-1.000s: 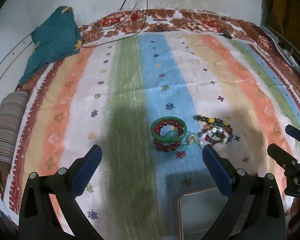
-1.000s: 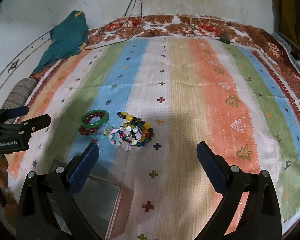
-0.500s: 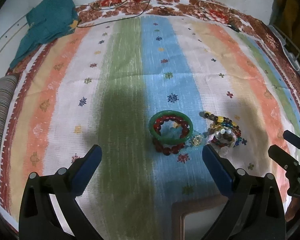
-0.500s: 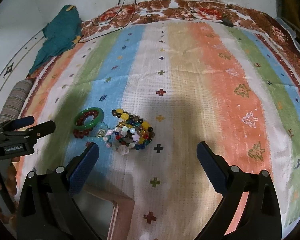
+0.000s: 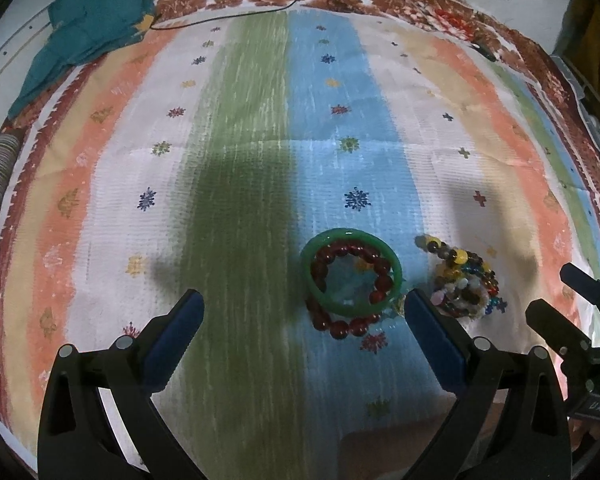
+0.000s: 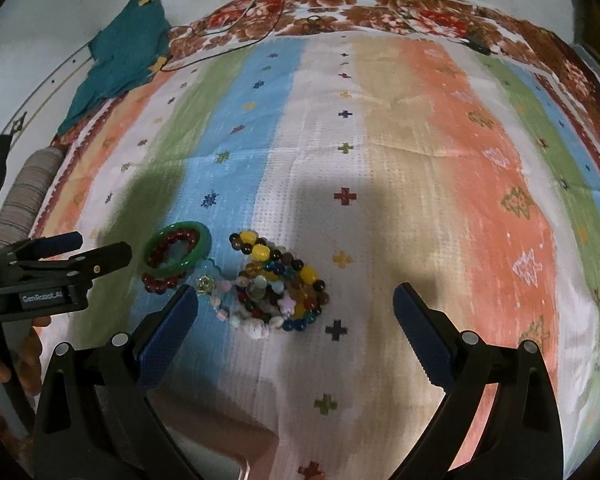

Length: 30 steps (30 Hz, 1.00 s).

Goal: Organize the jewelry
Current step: 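Move both open tools toward the bracelets lying beside the silver tin, then grasp the green jade bangle with the left tool while the right tool grasps the yellow-black bead bracelet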

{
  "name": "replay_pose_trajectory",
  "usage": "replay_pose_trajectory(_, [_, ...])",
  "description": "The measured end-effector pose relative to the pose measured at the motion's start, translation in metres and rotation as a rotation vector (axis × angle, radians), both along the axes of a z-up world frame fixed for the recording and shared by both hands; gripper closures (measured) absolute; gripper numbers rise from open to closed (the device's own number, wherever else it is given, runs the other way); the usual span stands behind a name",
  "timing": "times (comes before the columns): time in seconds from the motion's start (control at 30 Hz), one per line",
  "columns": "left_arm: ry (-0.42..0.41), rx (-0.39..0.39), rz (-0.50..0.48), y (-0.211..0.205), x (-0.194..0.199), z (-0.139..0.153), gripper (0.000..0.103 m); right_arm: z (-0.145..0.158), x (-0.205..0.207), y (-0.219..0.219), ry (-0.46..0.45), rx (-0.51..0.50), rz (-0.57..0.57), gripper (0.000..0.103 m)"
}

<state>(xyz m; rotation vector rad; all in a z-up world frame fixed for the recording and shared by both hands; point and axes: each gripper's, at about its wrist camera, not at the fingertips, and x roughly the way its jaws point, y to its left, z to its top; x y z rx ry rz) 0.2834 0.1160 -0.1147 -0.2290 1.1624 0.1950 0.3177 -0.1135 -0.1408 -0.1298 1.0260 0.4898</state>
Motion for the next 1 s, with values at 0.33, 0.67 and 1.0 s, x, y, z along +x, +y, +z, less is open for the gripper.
replay_pose_trajectory(0.33, [0.029,-0.023,0.007,0.005,0.017,-0.013,0.008,-0.012,0.012,0.022,-0.004,-0.058,0.058,0.004])
replay_pose_trajectory(0.67, [0.061,-0.035,0.024,0.013,0.029,-0.027,0.021,-0.023,0.022,0.042,-0.004,-0.109,0.089,0.005])
replay_pose_trajectory(1.0, [0.082,-0.082,-0.008,0.009,0.033,-0.035,0.046,-0.036,0.030,0.051,0.004,-0.146,0.092,0.023])
